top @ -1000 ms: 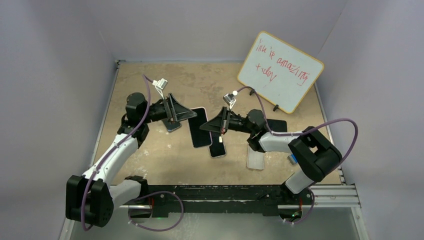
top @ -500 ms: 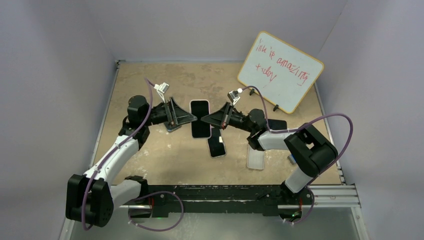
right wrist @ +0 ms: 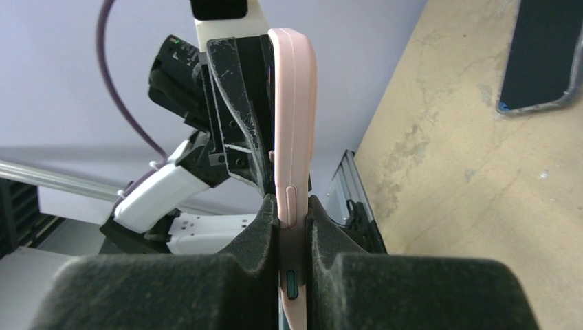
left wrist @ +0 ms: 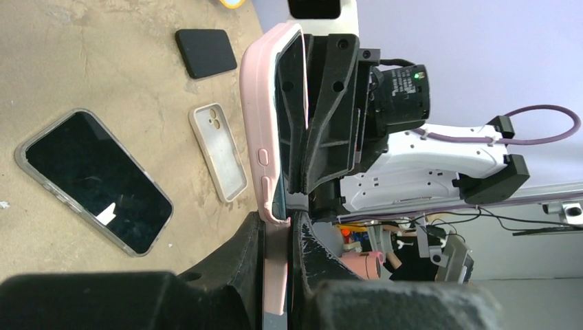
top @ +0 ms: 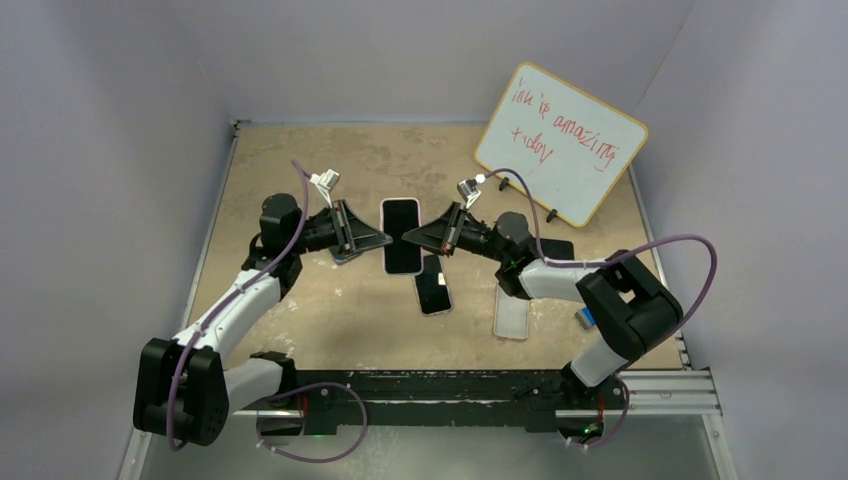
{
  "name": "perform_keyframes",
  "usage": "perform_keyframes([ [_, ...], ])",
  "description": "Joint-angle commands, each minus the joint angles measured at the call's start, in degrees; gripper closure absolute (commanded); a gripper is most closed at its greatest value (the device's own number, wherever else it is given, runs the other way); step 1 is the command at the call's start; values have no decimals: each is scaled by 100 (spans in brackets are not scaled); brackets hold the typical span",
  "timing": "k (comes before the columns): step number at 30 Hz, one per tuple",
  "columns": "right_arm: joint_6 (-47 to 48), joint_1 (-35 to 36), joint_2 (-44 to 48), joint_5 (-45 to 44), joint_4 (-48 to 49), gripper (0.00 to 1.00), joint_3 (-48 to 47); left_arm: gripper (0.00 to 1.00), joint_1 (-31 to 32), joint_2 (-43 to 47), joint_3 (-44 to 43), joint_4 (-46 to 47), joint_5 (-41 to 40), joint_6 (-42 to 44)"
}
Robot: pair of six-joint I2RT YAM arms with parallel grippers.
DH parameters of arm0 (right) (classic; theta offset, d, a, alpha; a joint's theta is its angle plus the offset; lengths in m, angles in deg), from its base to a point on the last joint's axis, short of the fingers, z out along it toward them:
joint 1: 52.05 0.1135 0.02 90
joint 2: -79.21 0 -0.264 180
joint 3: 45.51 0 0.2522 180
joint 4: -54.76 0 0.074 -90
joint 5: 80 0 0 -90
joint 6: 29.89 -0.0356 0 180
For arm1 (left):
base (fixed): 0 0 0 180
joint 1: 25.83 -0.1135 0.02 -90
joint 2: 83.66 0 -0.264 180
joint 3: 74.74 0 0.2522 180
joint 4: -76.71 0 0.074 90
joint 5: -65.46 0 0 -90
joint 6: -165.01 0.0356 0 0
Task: Put the phone into the phone case
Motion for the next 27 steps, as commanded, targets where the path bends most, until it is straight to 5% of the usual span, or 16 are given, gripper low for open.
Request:
perform_keyframes([
  [1, 656, -21, 538, -339, -658, 100, -422, 100, 25, -59, -344, -1039, -196, 796],
  [4, 773, -24, 632, -397, -868, 100, -460, 100, 21, -44, -465, -1266, -220, 897],
  [8, 655, -24, 687, -550, -779, 100, -475, 59, 25, 120, -433, -1124, -205, 701],
  [12, 440, -34, 702, -768, -620, 100, -485, 44, 25, 192, -347, -1067, -202, 626],
  [22, 240, -59, 648, -886, -494, 100, -504, 49, 34, -29, 208, 313, 160, -322],
  [25, 227, -56, 607, -914, -509, 100, -485, 59, 38, -81, 210, 315, 162, -314],
  [27, 185, -58, 567, -898, -467, 100, -447, 75, 34, -123, 219, 338, 158, -314],
])
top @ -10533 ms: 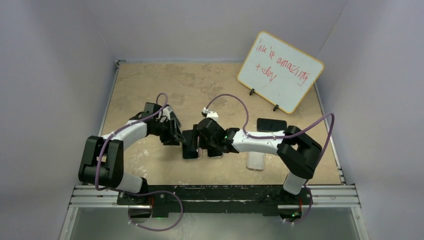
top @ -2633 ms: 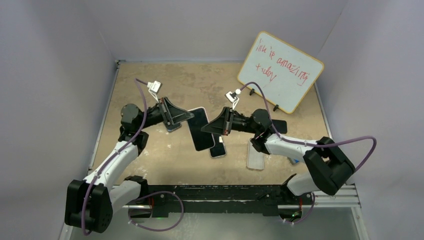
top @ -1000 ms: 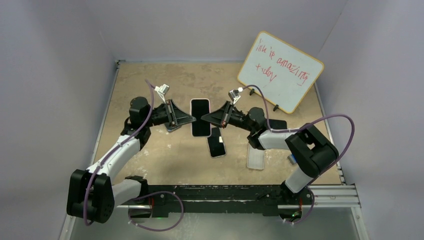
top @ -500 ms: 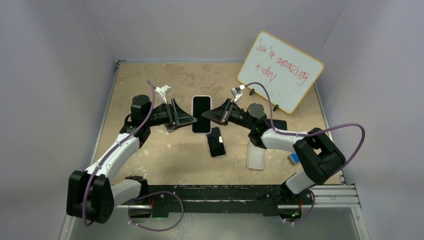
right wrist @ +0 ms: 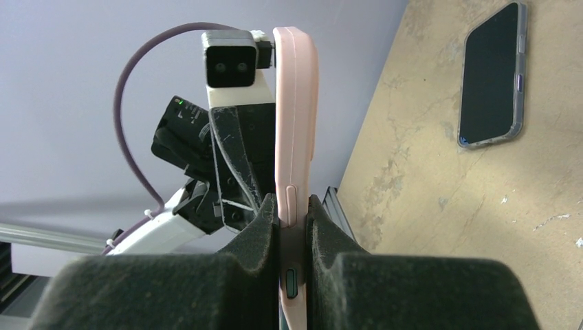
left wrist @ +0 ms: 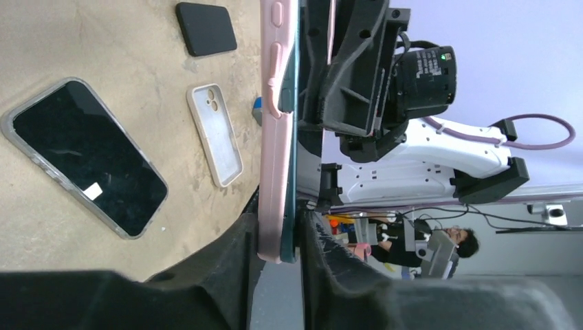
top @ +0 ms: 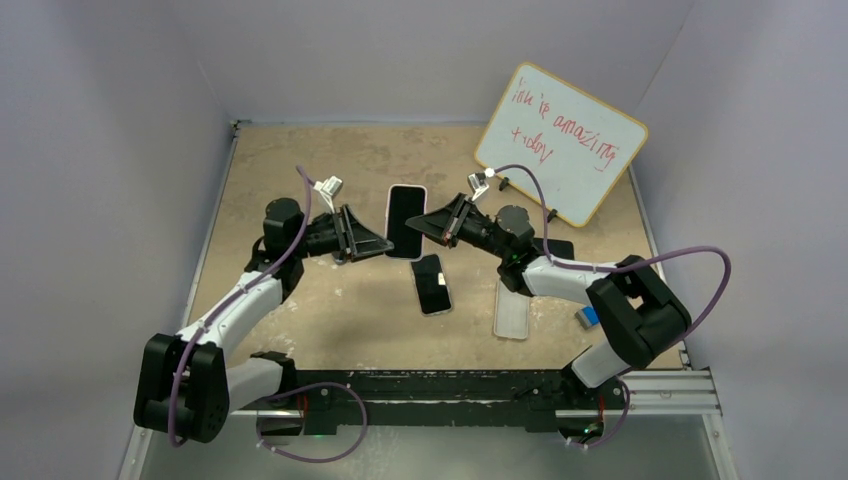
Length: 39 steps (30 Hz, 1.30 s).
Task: Put the phone into the phone case
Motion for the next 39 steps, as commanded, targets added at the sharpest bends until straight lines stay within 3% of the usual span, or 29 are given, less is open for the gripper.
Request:
perform_keyframes([
  [1, -182, -11, 152, -157, 596, 100, -232, 87, 16, -52, 25, 481, 109, -115],
  [2, -163, -15, 154, -159, 560, 100, -216, 98, 16, -65, 29, 438, 64, -89],
  [3, -102, -15, 171, -173, 463, 100, -205, 100, 16, -74, 7, 242, -7, 1],
  [8, 441, -15, 292, -337, -300, 100, -295, 100, 16, -250, -494, -1633, -468, 1060],
  [12, 566, -15, 296, -257, -449, 100, -375, 100, 16, -298, -393, -1285, -224, 732],
  [13, 524, -14, 307, -223, -427, 100, -359, 96, 16, -249, -344, -1079, -166, 585],
  [17, 509, -23, 383, 12, -427, 100, -342, 61, 8, 14, -473, -1073, -290, 719],
  [19, 509, -11, 434, 191, -348, 100, -307, 52, 8, 67, -598, -1215, -375, 913],
  [26, 489, -11, 482, 648, -64, 100, -356, 45, 12, -113, -351, -130, -214, 456],
  [30, 506, -8, 381, 756, -241, 100, -473, 47, 16, -370, -157, 1045, -13, -184],
  [33, 466, -10, 276, 837, -286, 100, -511, 53, 21, -479, -145, 1257, 8, -303],
  [39, 435, -11, 154, 982, -366, 96, -519, 87, 25, -600, -19, 1546, -23, -477],
])
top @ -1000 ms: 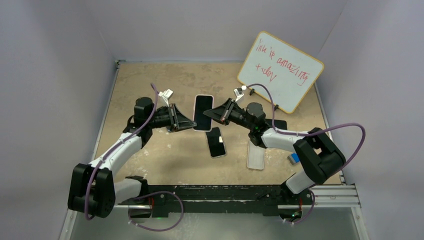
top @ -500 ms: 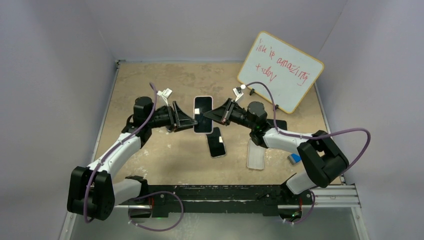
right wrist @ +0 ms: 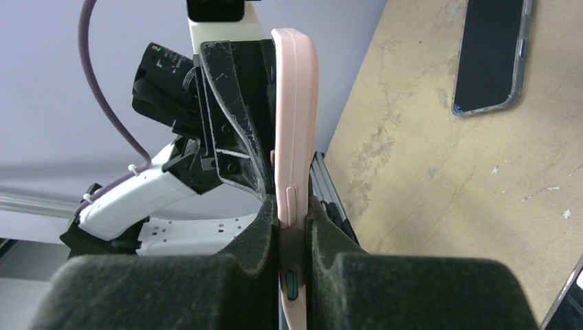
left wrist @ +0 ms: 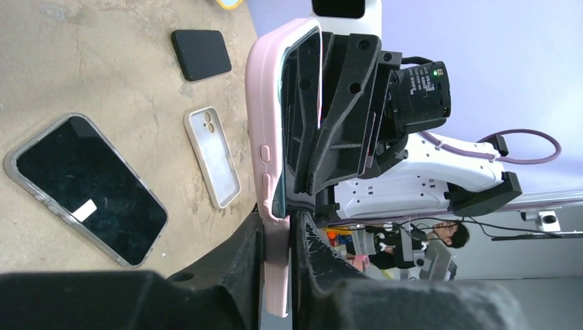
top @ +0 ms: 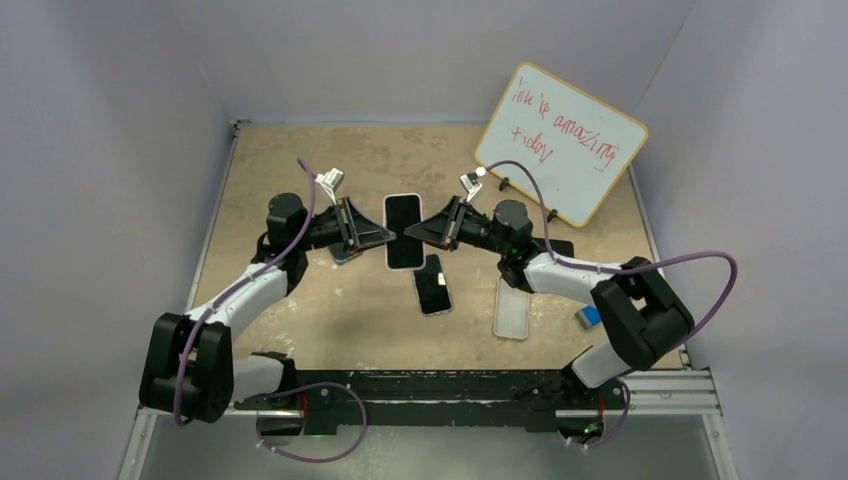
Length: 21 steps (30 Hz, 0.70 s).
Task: Put the phone into the phone case
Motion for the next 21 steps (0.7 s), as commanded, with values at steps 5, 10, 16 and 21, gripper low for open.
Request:
perform_keyframes([
  [5, 41, 0, 104, 335, 191, 79, -243, 100, -5, -105, 325, 1132, -19, -489],
  [10, 142, -4, 227, 387, 56, 48, -23, 100, -5, -73, 462, 1582, -98, -742],
  [16, 206, -4, 379, 500, 21, 31, 319, 100, -5, 7, 485, 1799, -180, -799],
  [21, 253, 10, 454, 585, -2, 35, 512, 100, -5, 106, 523, 1841, -262, -757],
])
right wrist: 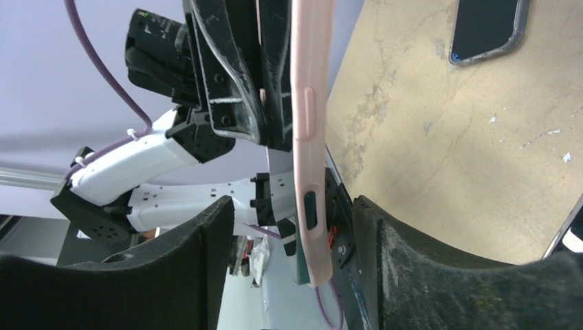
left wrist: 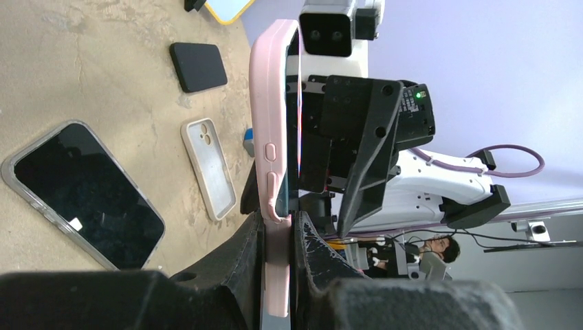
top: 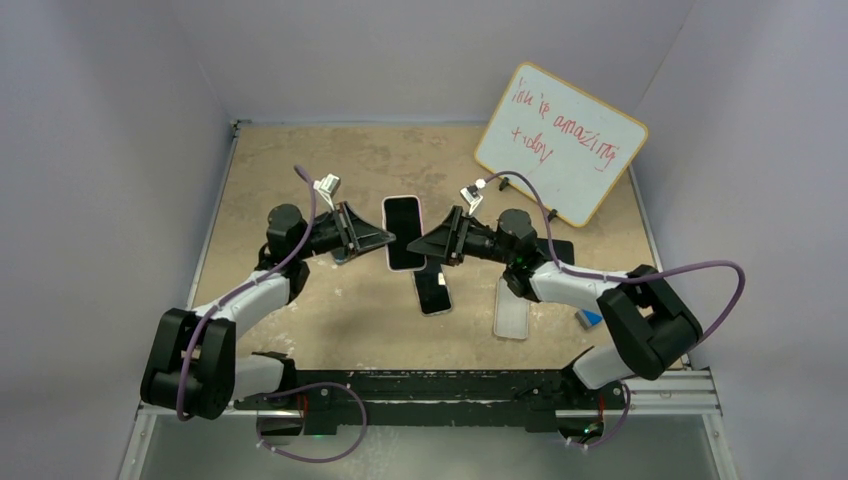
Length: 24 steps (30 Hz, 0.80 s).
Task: Put the phone into the phone case
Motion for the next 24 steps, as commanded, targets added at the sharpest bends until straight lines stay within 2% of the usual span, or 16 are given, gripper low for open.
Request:
perform_keyframes([
  [1, 130, 35, 179, 237, 169, 39, 117, 100, -3, 249, 0, 639, -111, -92],
  [4, 103, 37, 185, 260, 268, 47, 172, 100, -3, 300, 63, 647, -192, -52],
  [13, 16, 65, 72, 584, 358, 50, 97, 100, -3, 192, 128, 673, -257, -17],
  [17, 19, 64, 89, 591, 271, 54, 106, 100, -3, 176, 142, 630, -301, 35],
  [24, -45, 72, -20, 717, 280, 52, 115, 100, -3, 204, 155, 578, -421, 113],
])
